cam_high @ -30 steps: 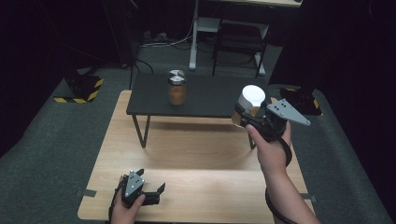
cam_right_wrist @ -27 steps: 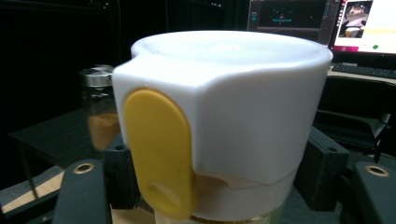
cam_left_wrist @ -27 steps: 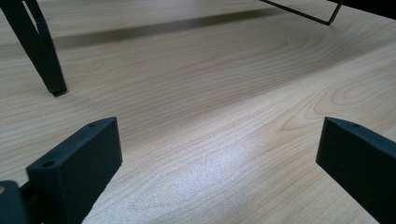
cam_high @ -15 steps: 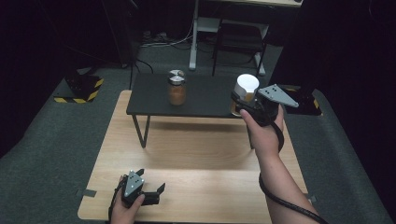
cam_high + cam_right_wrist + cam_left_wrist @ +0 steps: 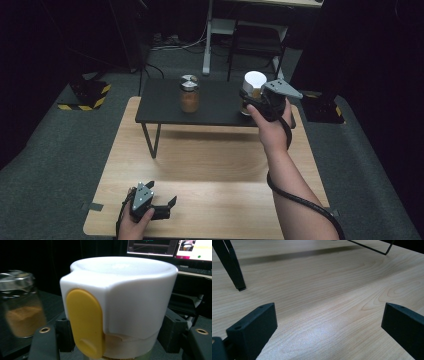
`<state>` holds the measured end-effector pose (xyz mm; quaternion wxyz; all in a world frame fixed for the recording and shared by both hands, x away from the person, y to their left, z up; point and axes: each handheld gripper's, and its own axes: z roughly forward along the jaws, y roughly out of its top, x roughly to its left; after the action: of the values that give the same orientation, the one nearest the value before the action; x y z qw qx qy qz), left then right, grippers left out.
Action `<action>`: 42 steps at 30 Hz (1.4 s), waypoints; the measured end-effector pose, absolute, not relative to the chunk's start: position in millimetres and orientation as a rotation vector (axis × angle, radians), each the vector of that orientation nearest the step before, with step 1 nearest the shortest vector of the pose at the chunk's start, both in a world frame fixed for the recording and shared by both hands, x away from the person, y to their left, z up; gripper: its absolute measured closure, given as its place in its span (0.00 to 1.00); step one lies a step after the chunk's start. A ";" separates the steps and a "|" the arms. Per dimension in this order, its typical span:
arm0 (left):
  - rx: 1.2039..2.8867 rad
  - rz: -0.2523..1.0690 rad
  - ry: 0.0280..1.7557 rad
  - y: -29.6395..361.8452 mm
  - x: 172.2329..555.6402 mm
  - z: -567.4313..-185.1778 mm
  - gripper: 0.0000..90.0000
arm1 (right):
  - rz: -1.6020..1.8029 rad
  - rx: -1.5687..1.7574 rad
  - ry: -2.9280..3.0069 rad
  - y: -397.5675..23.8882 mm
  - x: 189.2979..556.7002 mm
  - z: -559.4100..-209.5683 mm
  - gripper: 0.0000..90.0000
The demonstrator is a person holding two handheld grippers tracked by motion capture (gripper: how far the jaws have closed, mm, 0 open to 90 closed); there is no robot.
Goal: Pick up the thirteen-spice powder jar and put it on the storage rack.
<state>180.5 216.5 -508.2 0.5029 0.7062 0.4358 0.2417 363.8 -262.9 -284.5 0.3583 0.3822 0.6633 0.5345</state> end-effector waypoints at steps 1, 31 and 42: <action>1.705 0.583 1.053 216.6 180.6 -508.2 0.01 | 1.378 0.994 1.712 -262.7 366.9 -284.6 0.34; 1.705 0.571 1.046 218.8 181.6 -508.6 0.01 | 1.388 1.020 1.705 -256.1 387.5 -297.6 0.34; 1.703 0.571 1.046 219.2 181.3 -508.8 0.01 | 1.389 1.009 1.703 -256.9 386.9 -299.7 0.34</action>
<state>181.3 219.2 -508.8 0.5070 0.7063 0.4337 0.2368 386.9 -256.9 -299.7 0.3540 0.3902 0.6586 0.5372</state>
